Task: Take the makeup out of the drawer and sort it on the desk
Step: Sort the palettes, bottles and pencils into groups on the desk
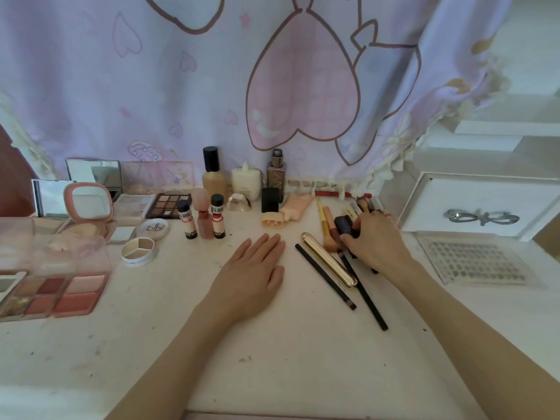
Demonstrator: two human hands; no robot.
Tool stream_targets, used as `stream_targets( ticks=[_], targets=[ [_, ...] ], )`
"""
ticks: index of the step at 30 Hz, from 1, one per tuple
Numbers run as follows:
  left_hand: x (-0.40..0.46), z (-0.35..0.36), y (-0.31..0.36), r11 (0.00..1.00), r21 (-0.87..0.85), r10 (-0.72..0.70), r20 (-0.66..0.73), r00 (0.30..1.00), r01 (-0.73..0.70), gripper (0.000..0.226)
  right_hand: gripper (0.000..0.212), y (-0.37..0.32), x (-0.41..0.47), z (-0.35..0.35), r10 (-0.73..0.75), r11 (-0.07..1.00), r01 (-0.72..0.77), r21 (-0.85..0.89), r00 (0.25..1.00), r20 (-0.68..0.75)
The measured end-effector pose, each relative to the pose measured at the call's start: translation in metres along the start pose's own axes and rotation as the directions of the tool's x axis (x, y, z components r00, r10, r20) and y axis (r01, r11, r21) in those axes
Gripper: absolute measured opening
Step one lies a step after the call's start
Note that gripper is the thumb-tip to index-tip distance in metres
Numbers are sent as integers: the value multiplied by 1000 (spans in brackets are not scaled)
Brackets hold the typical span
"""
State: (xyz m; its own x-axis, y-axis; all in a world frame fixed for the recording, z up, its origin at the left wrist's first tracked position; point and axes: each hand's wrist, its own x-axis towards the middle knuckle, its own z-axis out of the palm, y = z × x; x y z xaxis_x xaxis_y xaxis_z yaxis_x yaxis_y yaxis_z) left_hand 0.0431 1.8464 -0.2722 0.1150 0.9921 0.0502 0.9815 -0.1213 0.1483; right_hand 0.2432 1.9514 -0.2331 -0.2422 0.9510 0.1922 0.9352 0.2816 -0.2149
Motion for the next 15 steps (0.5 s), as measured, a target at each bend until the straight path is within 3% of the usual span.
stream_targets(
  ticks=[3, 8, 13, 15],
  targets=[
    [0, 0, 1, 1000, -22, -2, -12, 1000, 1, 59, 31, -6, 0, -2, 15, 997, -12, -70, 999, 40],
    [-1, -2, 0, 998, -65, 1, -24, 1000, -3, 52, 28, -11, -2, -5, 66, 998, -66, -2, 998, 13],
    [-4, -5, -2, 985, -171, 12, -109, 994, -31, 48, 21, -6, -4, -8, 104, 964, -64, 259, 984, -142],
    [-6, -5, -3, 949, -315, -30, -194, 981, -33, 45, 14, -15, -12, -16, 121, 871, -59, 488, 988, -98]
  ],
)
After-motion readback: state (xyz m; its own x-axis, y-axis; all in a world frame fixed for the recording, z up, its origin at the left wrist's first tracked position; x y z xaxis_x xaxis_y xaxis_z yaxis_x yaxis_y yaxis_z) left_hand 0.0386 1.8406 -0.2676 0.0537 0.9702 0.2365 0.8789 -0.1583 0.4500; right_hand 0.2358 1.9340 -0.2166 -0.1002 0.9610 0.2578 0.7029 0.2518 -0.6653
